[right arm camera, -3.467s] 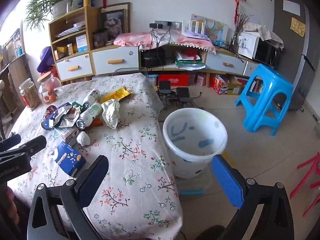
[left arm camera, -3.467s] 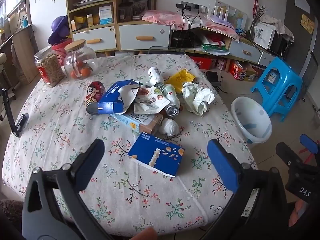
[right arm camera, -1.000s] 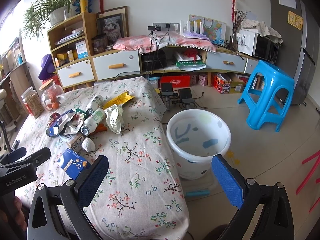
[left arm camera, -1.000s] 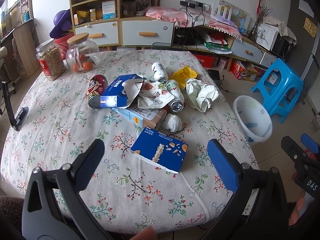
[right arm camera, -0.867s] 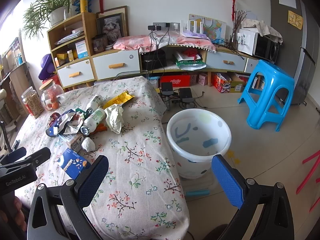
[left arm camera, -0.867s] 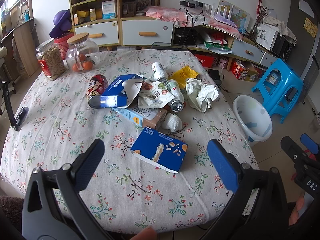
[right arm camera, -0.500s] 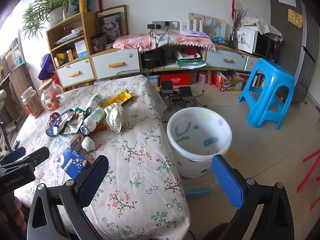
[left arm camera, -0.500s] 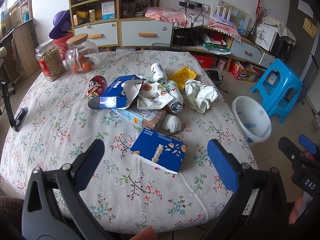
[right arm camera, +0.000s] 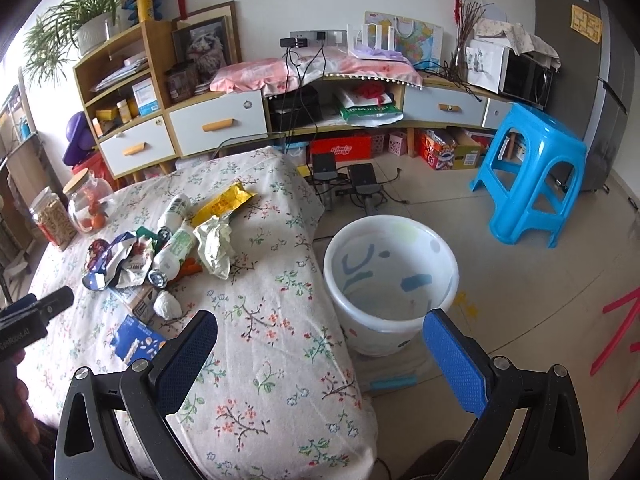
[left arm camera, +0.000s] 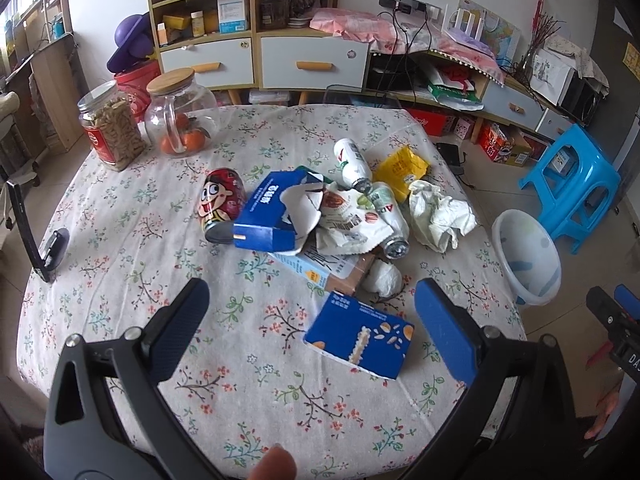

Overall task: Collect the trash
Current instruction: 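Grasp the torn blue tissue box with the left gripper while the right grasps crumpled white paper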

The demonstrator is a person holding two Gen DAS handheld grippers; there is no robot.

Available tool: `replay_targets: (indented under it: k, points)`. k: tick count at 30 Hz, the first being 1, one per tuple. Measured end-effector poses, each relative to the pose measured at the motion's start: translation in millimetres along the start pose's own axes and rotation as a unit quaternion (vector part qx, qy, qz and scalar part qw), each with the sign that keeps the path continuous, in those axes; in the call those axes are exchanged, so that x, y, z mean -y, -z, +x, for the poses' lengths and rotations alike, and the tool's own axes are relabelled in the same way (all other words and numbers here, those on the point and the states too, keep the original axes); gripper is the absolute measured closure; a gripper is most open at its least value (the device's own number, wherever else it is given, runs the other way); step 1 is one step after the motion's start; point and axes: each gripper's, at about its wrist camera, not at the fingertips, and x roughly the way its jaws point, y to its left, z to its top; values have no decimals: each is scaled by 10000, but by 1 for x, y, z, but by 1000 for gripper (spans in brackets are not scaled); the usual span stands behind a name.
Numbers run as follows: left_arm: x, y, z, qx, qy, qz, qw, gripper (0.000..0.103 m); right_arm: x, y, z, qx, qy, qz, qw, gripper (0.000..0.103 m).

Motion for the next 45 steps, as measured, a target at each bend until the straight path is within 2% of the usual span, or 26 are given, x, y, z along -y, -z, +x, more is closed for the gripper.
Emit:
replay_targets:
  k: [8, 14, 17, 21, 27, 30, 31, 33, 36, 38, 42, 43, 45]
  points:
    - [-21, -41, 44, -763, 273, -158, 9966, 1, -21, -28, 28, -548, -171, -329, 9978, 0]
    - [-43, -57, 82, -826, 354, -479, 9948, 1, -35, -46, 66, -977, -520, -263, 9935, 0]
    - [-54, -62, 109, -1255, 551, -787, 9874, 8, -50, -59, 88, -1211, -712, -300, 9896, 0]
    - [-63, -67, 124, -1516, 731, -1021, 9804, 8, -71, -70, 112, -1415, -878, -369, 9853, 0]
    - [-60, -71, 124, -1394, 685, -769, 9849, 9, -84, -80, 148, -1687, -1002, -262, 9802, 0]
    - [-58, -72, 125, -1349, 660, -595, 9869, 19, -91, -82, 160, -1747, -1008, -248, 9791, 2]
    - [-59, -72, 126, -1365, 704, -595, 9863, 23, -93, -82, 165, -1772, -1004, -255, 9787, 5]
    - [-61, -73, 127, -1382, 777, -611, 9855, 25, -97, -81, 172, -1835, -1036, -246, 9772, 12]
    - [-62, -73, 127, -1398, 801, -597, 9851, 32, -100, -79, 179, -1961, -1169, -181, 9734, 41]
    - [-62, -72, 126, -1428, 847, -580, 9844, 38, -102, -77, 185, -2070, -1348, -109, 9689, 71]
    - [-60, -70, 126, -1443, 819, -446, 9851, 45, -103, -75, 184, -2075, -1439, -86, 9675, 77]
    - [-59, -69, 126, -1456, 797, -427, 9852, 51, -104, -76, 182, -2044, -1445, -107, 9681, 78]
    - [-59, -68, 128, -1485, 758, -413, 9851, 52, -104, -76, 177, -1986, -1472, -129, 9689, 79]
